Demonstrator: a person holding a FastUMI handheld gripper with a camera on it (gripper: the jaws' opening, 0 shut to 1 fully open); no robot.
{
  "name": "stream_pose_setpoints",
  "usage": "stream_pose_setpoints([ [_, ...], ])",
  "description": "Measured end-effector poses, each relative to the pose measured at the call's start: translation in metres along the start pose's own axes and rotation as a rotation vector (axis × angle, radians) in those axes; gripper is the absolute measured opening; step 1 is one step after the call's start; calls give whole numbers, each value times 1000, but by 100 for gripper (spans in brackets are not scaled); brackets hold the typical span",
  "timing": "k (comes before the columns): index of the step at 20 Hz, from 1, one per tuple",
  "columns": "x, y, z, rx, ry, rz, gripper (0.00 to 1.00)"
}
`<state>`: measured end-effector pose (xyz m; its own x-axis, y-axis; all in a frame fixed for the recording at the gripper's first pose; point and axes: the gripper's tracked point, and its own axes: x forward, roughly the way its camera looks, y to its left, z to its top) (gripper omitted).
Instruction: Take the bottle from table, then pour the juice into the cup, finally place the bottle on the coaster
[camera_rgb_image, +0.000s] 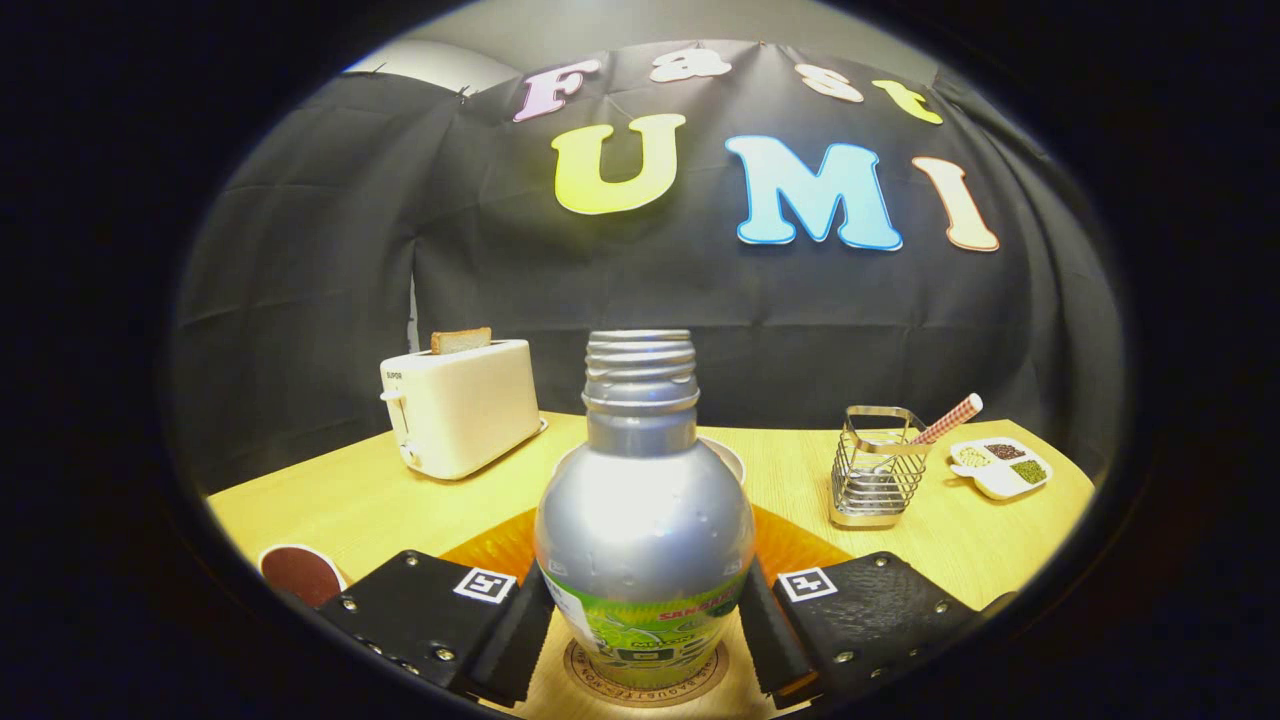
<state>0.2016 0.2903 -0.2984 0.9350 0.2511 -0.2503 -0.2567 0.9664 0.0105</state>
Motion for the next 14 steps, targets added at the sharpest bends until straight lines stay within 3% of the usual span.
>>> stream_pose_setpoints([
  [3, -2, 2, -2, -14, -16, -10, 81],
  [8, -6, 4, 4, 10, -18, 7, 95],
  [14, -42, -4, 65, 40, -83, -3, 95],
])
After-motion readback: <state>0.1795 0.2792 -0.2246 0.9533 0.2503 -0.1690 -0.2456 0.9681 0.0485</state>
